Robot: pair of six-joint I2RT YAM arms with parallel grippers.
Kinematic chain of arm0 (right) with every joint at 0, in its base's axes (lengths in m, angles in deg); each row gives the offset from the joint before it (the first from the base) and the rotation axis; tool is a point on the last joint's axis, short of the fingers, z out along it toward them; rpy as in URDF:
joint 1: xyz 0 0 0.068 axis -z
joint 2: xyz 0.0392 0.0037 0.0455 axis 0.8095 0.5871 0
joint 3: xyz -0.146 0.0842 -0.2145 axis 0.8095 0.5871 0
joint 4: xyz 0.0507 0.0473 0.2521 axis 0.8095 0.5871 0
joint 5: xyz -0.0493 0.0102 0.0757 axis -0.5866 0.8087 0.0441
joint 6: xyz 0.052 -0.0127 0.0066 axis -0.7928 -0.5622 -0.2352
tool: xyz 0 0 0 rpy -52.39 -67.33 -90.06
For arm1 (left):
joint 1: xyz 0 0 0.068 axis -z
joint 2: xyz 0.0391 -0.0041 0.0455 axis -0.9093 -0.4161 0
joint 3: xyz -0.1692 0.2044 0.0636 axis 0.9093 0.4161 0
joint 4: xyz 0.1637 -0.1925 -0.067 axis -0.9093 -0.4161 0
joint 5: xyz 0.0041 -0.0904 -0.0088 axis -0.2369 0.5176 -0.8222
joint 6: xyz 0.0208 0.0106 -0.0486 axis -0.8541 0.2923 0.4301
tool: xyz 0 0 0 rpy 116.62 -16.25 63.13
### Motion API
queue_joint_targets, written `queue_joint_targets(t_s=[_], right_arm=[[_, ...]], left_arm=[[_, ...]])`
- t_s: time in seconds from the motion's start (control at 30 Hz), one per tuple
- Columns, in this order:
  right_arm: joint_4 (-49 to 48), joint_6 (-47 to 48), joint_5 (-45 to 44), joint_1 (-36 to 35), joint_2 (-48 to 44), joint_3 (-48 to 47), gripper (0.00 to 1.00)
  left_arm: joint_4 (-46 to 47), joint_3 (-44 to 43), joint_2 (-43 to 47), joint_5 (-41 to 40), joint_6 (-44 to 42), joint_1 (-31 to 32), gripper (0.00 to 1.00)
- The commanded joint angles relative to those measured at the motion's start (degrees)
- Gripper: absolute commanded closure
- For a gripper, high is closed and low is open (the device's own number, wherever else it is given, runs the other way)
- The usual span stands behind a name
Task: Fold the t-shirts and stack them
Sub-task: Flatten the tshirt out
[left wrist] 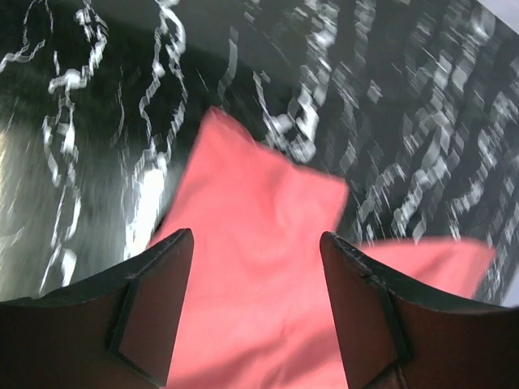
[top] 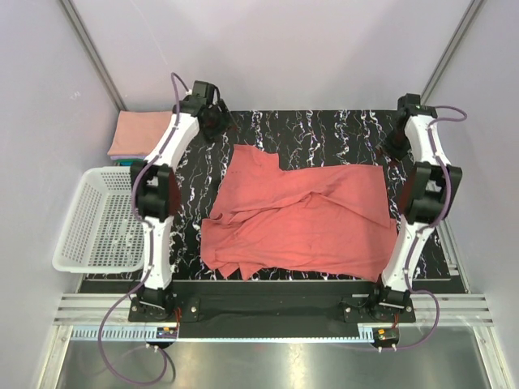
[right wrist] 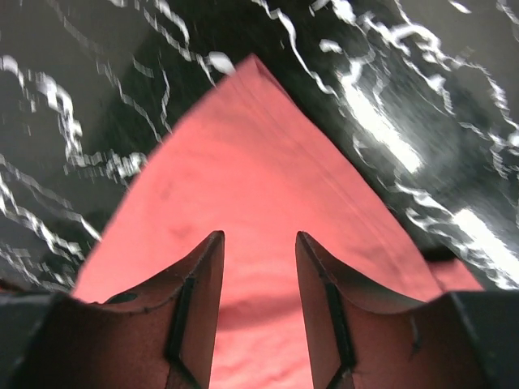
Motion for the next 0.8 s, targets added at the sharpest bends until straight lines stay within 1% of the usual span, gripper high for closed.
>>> queue_joint_targets(t_s=[0.0, 0.03, 0.07, 0.1, 0.13, 0.17, 0.2, 0.23, 0.3, 0.4, 0.47, 0.53, 0.6, 0.7, 0.77], right_arm=[[6.2, -6.3, 0.5, 0.3, 7.3, -9.0, 0.52], [6.2, -7.5, 0.6, 0.3, 10.2, -11.0, 0.51], [6.2, -7.8, 1.3, 0.3, 11.6, -14.3, 0.52], [5.8, -7.9, 1.6, 0.2, 12.9, -15.9, 0.52], [5.9, -7.2, 1.7, 0.4, 15.7, -17.7, 0.52], [5.9, -6.2, 1.8, 0.4, 17.0, -20.6, 0.52], [5.2, -5.0, 2.2, 0.6, 18.6, -21.5, 0.52], [4.6, -2.6, 2.6, 0.7, 19.0, -21.9, 0.52], [2.7, -1.0, 3.2, 0.9, 18.8, -20.4, 0.52], [0.5, -0.8, 2.7, 1.6, 17.7, -16.8, 0.52], [-1.0, 0.0, 3.3, 1.6, 16.7, -14.1, 0.52], [-2.7, 0.8, 3.6, 1.7, 16.1, -12.9, 0.52], [-2.4, 1.2, 3.1, 1.7, 16.2, -12.9, 0.52], [-2.1, 2.5, 1.8, 1.7, 16.2, -13.1, 0.52], [-1.9, 3.1, 0.7, 1.7, 16.2, -13.1, 0.52]], left_arm=[[-3.6, -7.9, -8.2, 0.2, 6.4, -1.7, 0.31], [-0.9, -6.7, -8.2, 0.7, 9.2, -1.7, 0.3], [2.8, -1.6, -7.2, 1.6, 10.7, -1.9, 0.3], [11.0, 0.9, -6.9, 2.3, 12.0, -1.9, 0.3], [14.8, 2.8, -6.9, 4.4, 14.2, -2.1, 0.3], [18.1, 4.5, -7.4, 5.5, 14.8, -2.4, 0.3], [21.7, 5.0, -9.0, 6.4, 15.1, -2.4, 0.31], [22.6, 4.6, -10.4, 7.9, 15.2, -2.4, 0.32], [23.7, 3.8, -12.3, 9.0, 15.2, -2.4, 0.32], [29.1, 6.3, -13.4, 11.3, 15.2, -1.9, 0.33], [30.7, 7.8, -13.9, 11.3, 14.9, -1.8, 0.33], [30.9, 7.5, -15.1, 12.3, 15.2, -1.8, 0.33], [28.1, 6.6, -15.7, 11.8, 15.2, -1.8, 0.34], [27.3, 7.3, -15.7, 10.4, 14.5, -1.6, 0.34], [25.0, 5.9, -16.6, 9.1, 14.0, -1.7, 0.4]])
